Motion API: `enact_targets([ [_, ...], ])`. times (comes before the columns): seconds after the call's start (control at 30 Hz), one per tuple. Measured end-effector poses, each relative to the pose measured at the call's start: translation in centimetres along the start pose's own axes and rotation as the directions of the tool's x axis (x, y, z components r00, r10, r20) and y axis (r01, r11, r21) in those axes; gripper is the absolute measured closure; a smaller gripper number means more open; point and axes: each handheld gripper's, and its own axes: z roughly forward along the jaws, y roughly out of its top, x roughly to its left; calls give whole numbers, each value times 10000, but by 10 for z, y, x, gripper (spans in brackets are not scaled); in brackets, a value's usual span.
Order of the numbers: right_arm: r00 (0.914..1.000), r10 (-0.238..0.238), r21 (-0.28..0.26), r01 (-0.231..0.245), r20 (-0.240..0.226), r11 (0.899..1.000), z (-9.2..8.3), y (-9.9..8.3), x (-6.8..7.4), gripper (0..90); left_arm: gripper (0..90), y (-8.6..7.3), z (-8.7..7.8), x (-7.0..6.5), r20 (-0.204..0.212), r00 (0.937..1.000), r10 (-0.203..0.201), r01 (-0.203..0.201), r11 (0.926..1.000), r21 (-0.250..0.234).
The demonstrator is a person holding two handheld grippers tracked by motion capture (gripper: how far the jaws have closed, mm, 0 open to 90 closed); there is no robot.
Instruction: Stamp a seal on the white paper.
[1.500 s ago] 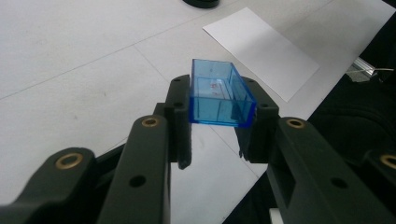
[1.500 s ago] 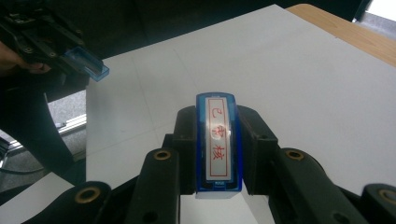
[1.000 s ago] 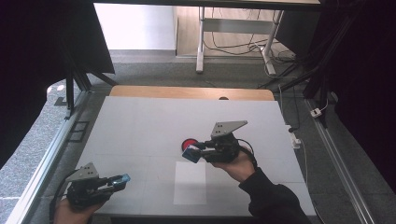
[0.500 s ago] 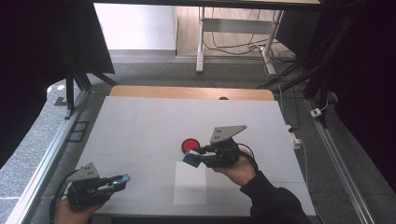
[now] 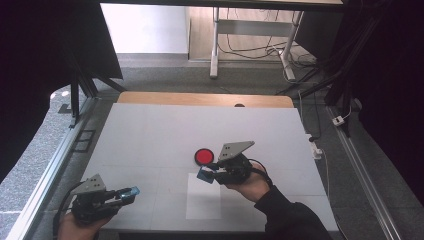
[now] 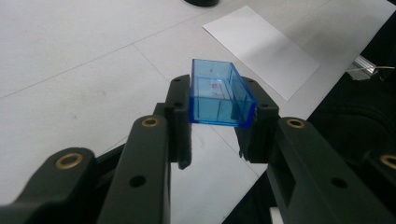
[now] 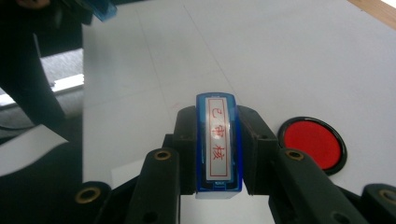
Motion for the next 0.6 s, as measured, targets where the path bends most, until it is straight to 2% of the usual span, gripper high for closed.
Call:
enact_targets([
  [0.27,9997,-161,357,154,188,9992,12,-9,-1,714,683,0,0,0,-10,10000,6,-6,10000,3],
  [0.6,9996,-95,848,73,257,9964,26,-16,-2,714,683,0,0,0,-2,10000,-13,13,10000,5],
])
